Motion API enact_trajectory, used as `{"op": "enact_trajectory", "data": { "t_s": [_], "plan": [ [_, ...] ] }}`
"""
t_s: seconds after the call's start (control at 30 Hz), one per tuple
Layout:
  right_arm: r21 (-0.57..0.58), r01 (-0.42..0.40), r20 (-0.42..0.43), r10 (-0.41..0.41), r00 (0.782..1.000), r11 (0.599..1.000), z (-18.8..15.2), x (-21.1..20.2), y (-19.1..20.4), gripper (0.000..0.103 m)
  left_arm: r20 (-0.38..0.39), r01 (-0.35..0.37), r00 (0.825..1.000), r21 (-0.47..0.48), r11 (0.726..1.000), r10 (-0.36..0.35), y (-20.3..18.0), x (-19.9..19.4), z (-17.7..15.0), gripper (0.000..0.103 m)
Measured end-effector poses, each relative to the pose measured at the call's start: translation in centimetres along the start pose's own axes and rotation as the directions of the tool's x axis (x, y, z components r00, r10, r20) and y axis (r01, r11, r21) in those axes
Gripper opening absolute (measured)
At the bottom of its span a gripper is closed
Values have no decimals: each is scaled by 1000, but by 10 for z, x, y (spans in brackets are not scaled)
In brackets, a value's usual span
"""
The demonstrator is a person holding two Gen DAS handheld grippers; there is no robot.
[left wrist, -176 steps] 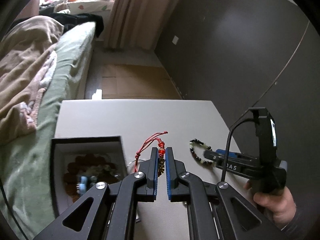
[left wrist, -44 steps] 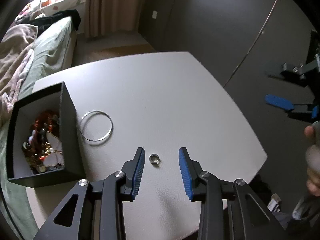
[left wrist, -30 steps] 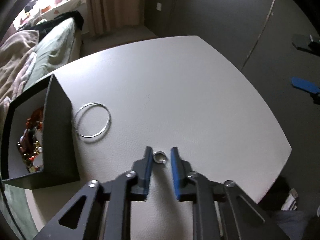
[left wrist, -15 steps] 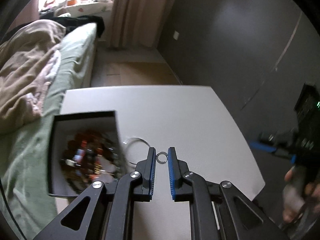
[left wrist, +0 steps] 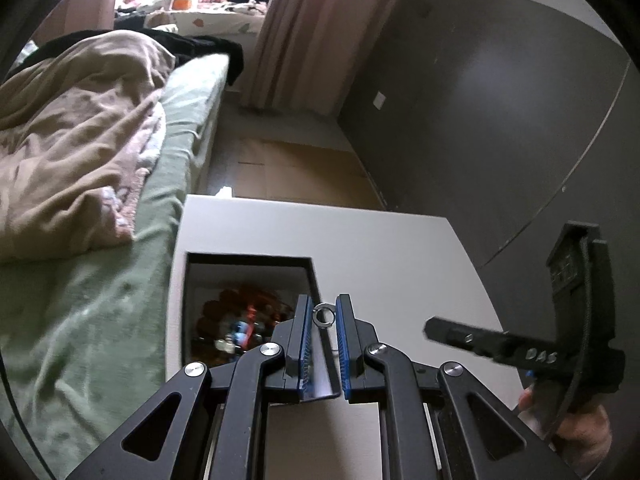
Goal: Organize jewelry
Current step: 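Carry the small ring over the box with the left tool while the right tool reaches the silver hoop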
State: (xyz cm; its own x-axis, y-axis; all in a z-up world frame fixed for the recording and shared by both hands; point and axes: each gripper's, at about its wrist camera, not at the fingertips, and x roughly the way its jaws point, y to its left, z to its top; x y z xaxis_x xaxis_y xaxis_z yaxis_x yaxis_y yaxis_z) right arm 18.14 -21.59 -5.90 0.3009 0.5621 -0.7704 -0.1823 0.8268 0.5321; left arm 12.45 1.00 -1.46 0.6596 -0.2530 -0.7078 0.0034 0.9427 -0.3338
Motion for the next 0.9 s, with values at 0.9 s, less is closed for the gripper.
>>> {"op": "enact_trajectory", "data": {
  "t_s": [0.9],
  "plan": [
    [1, -27, -104, 27, 994, 1000, 9, 82, 25, 38, 30, -11, 999, -76, 997, 13, 40, -13, 11, 12]
  ]
}}
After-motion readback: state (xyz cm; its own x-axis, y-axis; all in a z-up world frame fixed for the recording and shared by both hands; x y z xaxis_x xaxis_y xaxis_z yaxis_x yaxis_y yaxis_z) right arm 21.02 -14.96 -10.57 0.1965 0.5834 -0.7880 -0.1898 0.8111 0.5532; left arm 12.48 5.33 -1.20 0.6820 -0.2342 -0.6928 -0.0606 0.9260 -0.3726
